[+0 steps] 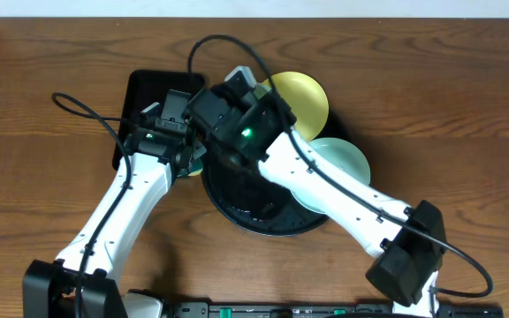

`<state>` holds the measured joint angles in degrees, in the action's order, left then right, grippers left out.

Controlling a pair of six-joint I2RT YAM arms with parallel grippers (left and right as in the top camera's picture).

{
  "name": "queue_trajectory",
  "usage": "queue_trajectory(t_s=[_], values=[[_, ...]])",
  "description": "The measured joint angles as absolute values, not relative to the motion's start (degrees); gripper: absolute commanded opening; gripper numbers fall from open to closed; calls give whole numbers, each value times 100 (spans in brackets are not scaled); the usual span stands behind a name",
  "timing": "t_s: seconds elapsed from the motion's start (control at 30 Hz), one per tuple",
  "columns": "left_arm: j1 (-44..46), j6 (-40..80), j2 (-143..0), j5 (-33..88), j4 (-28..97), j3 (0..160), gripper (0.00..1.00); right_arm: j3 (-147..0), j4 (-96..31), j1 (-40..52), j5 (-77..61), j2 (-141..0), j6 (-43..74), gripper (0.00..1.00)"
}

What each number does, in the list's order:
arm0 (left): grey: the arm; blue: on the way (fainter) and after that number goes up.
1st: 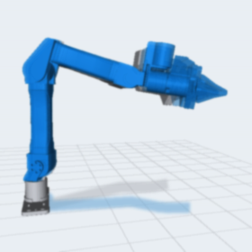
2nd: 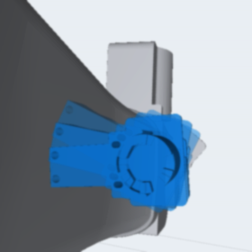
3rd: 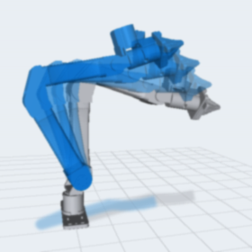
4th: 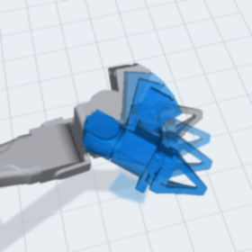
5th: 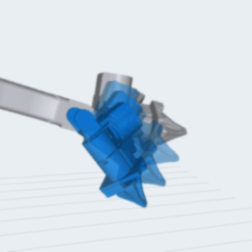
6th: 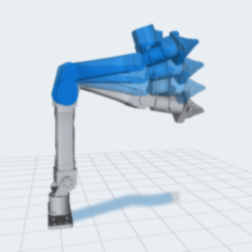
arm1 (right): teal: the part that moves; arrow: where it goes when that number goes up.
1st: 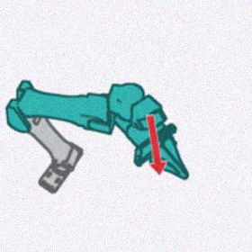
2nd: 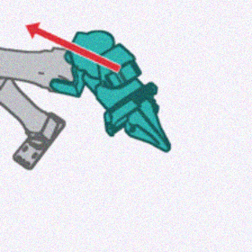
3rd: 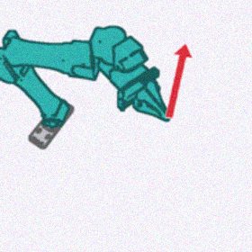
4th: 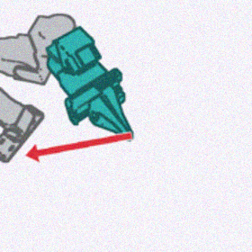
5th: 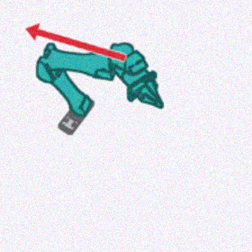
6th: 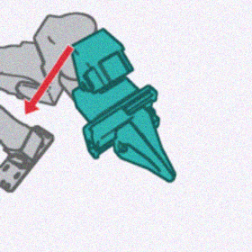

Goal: Clean dirty plates on tray and stack at the side
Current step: 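Lift the cleaned light-blue plate with right gripper and carry it right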

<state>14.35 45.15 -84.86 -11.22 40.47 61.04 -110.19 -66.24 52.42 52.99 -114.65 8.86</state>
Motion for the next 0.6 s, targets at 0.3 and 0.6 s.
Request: queue_trajectory(t_s=[0.3,0.6], values=[[1435,4512,-8486,-1081,4049,6104,8,-11019,-6654,5280,5557,-11465,864,1],[1435,4512,-8486,-1081,4053,6104,8,-11019,-6663,5122,5013,-11465,1017,1]])
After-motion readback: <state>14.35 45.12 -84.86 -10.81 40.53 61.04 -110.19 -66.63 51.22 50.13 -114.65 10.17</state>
